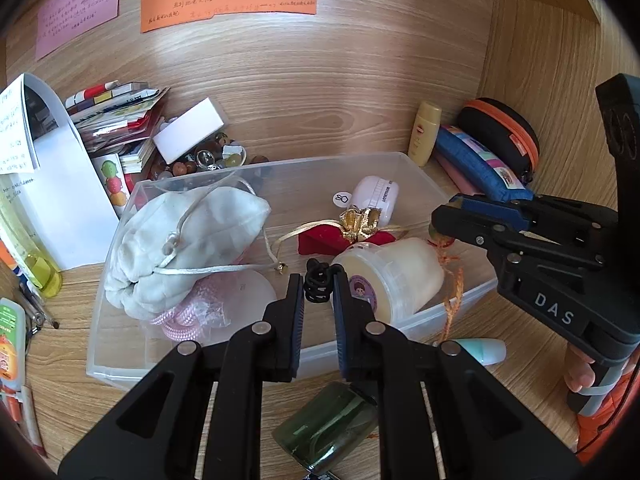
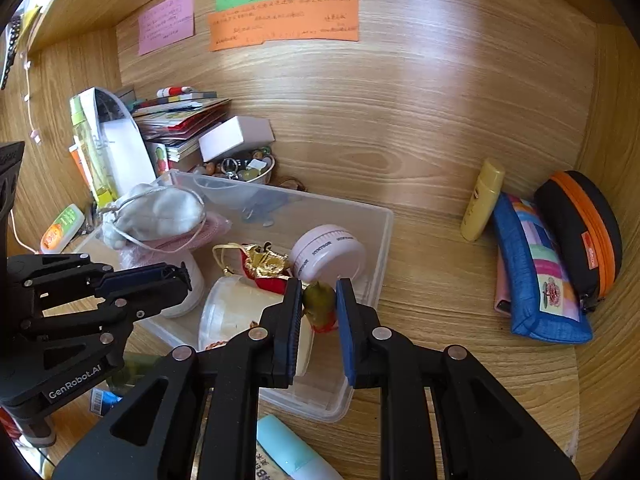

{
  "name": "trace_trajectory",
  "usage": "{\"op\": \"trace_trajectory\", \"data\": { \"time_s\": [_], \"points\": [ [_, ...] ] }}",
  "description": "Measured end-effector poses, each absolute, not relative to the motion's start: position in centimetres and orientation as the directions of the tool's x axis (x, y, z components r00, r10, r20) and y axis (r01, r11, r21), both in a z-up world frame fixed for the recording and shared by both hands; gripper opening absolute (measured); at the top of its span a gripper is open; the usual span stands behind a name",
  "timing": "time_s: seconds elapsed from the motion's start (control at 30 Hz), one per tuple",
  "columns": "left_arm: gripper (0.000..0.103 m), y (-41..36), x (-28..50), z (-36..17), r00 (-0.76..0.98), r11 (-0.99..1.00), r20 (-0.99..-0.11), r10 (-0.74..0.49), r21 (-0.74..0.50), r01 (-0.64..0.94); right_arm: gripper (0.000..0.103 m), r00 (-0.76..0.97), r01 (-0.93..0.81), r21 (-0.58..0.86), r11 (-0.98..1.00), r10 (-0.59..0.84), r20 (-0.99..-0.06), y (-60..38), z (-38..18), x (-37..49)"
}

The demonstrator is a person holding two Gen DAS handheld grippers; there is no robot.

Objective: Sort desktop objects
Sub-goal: 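Open both tools to drop the pendant and clip into the box, then reach both tools toward the green bottle and light-blue tube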

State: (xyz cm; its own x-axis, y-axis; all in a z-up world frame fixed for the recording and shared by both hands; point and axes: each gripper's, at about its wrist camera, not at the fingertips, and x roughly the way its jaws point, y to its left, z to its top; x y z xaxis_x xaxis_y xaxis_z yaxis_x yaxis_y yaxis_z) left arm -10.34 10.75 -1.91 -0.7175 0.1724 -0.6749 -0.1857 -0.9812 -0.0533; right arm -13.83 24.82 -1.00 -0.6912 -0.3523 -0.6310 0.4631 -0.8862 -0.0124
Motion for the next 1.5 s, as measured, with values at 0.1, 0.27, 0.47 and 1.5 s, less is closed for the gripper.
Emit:
{"op": "trace_trajectory", "data": {
  "time_s": [0.1,0.27,0.47,1.5],
  "points": [
    [0.013,10.6,-10.4,-1.9,-0.709,-0.981,-0.683,0.177,-0.062,-0.186,0.019,-0.694,0.470,-0.025,-0.882,-0.352,-0.628,24.6,-0.9,-13.6],
    [0.027,10.4,-10.4,-1.7,-0.703,-0.980,-0.686,0.185,-0.076,-0.184,0.039,-0.712,0.468,-0.039,-0.883,-0.350,-0.608,24.5,-0.6,-13.1],
    [0.035,10.8,-9.6,-1.0,-0.725,-0.980,-0.666,0.175,-0.050,-0.190,0.049,-0.734,0.455,-0.030,-0.890,-0.356,-0.578,25.1,0.1,-12.8],
    [0.074,5.4,-3.0,-2.3,-0.710,-0.980,-0.677,0.193,-0.101,-0.170,0.080,-0.766,0.451,-0.056,-0.891,-0.354,-0.537,28.4,1.0,-9.0]
  ]
}}
